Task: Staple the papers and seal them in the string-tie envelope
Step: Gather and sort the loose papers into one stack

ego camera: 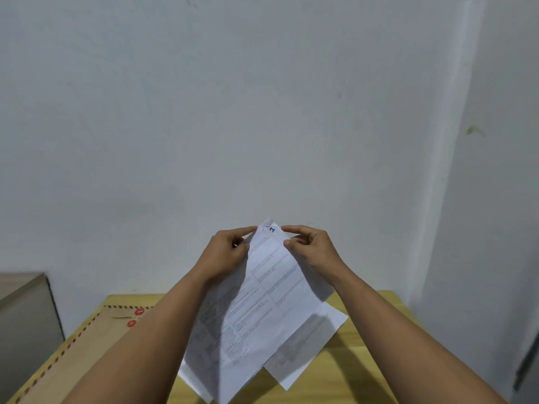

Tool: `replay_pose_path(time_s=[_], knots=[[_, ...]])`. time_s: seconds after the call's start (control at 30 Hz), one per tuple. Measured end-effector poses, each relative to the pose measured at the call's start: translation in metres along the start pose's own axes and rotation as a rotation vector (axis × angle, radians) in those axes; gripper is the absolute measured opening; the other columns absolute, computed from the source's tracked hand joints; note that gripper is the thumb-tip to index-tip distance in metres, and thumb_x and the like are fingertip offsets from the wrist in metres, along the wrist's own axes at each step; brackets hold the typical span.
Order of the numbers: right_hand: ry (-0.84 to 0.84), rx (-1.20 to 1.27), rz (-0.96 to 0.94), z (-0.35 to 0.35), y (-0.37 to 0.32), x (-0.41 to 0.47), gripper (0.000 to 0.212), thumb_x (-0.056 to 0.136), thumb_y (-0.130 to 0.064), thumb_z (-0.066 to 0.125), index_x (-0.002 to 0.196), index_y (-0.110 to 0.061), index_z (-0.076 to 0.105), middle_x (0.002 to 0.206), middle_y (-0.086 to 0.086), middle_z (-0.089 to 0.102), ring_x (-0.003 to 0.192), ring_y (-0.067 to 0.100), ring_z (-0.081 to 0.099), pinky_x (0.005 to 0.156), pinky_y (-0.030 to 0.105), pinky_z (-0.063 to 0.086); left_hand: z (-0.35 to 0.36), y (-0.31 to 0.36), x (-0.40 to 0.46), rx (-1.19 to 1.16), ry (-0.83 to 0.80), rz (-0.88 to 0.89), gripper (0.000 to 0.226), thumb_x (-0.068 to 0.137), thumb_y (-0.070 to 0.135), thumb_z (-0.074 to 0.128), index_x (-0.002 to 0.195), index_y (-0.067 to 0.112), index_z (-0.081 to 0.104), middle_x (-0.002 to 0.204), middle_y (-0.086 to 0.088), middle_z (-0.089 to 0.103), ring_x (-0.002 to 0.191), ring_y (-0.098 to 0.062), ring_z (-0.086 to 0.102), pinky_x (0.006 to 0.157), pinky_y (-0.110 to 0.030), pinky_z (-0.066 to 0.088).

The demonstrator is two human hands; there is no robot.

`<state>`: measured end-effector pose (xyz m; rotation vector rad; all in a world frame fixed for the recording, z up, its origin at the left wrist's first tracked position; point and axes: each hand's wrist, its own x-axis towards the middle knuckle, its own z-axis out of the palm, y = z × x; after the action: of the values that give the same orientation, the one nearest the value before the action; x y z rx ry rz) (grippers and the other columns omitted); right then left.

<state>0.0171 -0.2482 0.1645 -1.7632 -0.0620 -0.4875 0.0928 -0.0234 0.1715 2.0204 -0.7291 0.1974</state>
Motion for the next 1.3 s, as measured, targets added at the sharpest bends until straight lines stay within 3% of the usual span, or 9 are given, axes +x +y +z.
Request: replay_pose_path(time_s=[0.17,0.33,0.43,0.57,0.67,0.87,0.97,1.1,1.3], knots=[[-0.038,0.144,0.159,0.01,0.039,-0.021,0.029,0.097,0.0,0.07,0.124,-0.009,0.074,0.088,0.014,0.071,0.077,0.016,0.075,0.071,0.02,0.059,0.022,-0.035,-0.015,0.029,-0.117,-0.109,0.045,0.098,0.015,0.055,0.129,0.045,0.066,0.093,0.013,0.076,0.086,0.001,0.07,0.07,-0.016,0.051],[-0.051,0.072,0.306,0.022,0.127,-0.037,0.03,0.091,-0.007,0.075,0.119,-0.015,0.077,0.076,0.001,0.07,0.079,0.019,0.07,0.095,0.043,0.06,0.066,-0.081,-0.047,0.018,-0.185,-0.185,0.05,0.099,0.009,0.052,0.119,0.052,0.064,0.081,0.023,0.075,0.077,0.009,0.066,0.071,-0.011,0.047],[-0.089,-0.012,0.355,0.022,0.169,-0.042,0.029,0.087,-0.014,0.077,0.115,-0.022,0.079,0.07,-0.004,0.06,0.076,0.014,0.057,0.084,0.033,0.05,0.088,-0.106,-0.059,0.037,-0.209,-0.218,0.054,0.099,0.007,0.048,0.115,0.057,0.061,0.079,0.033,0.071,0.079,0.013,0.064,0.071,-0.01,0.044],[-0.13,-0.213,0.4,0.009,0.197,-0.024,0.034,0.089,-0.011,0.073,0.122,-0.021,0.073,0.083,0.005,0.079,0.076,0.012,0.07,0.074,0.027,0.054,0.107,-0.134,-0.055,0.069,-0.186,-0.254,0.049,0.097,0.012,0.047,0.13,0.044,0.065,0.112,0.027,0.072,0.107,0.004,0.066,0.091,-0.019,0.052],[0.024,-0.425,0.393,-0.006,0.215,0.004,0.032,0.094,-0.012,0.062,0.123,-0.019,0.073,0.09,-0.005,0.077,0.071,0.007,0.069,0.066,0.019,0.049,0.113,-0.141,-0.038,0.069,-0.174,-0.233,0.05,0.098,0.009,0.046,0.13,0.042,0.065,0.111,0.03,0.071,0.103,0.008,0.065,0.084,-0.006,0.046],[0.089,-0.672,0.42,-0.033,0.247,0.062,0.024,0.089,-0.021,0.075,0.113,-0.026,0.074,0.113,-0.007,0.073,0.106,0.014,0.067,0.093,0.031,0.053,0.122,-0.157,0.005,0.006,-0.194,-0.199,0.051,0.099,0.006,0.045,0.132,0.04,0.065,0.118,0.028,0.07,0.108,0.01,0.063,0.098,-0.019,0.051],[0.064,-0.741,0.453,-0.034,0.259,0.08,0.018,0.082,-0.032,0.08,0.087,-0.034,0.063,0.098,-0.013,0.07,0.098,0.015,0.067,0.094,0.043,0.055,0.127,-0.164,0.023,-0.005,-0.176,-0.193,0.049,0.099,0.004,0.047,0.133,0.036,0.065,0.112,0.018,0.074,0.108,0.004,0.064,0.08,-0.007,0.048],[0.071,-0.831,0.466,-0.025,0.271,0.084,0.033,0.074,-0.044,0.082,0.083,-0.029,0.053,0.087,-0.015,0.064,0.089,0.012,0.061,0.085,0.039,0.04,0.133,-0.168,0.035,-0.031,-0.172,-0.182,0.049,0.1,-0.002,0.046,0.133,0.03,0.063,0.099,0.039,0.061,0.105,0.013,0.053,0.066,-0.001,0.041],[0.155,-0.76,0.508,-0.021,0.279,0.083,0.028,0.073,-0.037,0.078,0.091,-0.034,0.056,0.086,-0.017,0.066,0.088,0.008,0.063,0.089,0.04,0.032,0.139,-0.178,0.04,-0.037,-0.173,-0.179,0.047,0.1,0.001,0.047,0.135,0.026,0.065,0.12,0.002,0.068,0.106,0.015,0.036,0.089,-0.005,0.044]])
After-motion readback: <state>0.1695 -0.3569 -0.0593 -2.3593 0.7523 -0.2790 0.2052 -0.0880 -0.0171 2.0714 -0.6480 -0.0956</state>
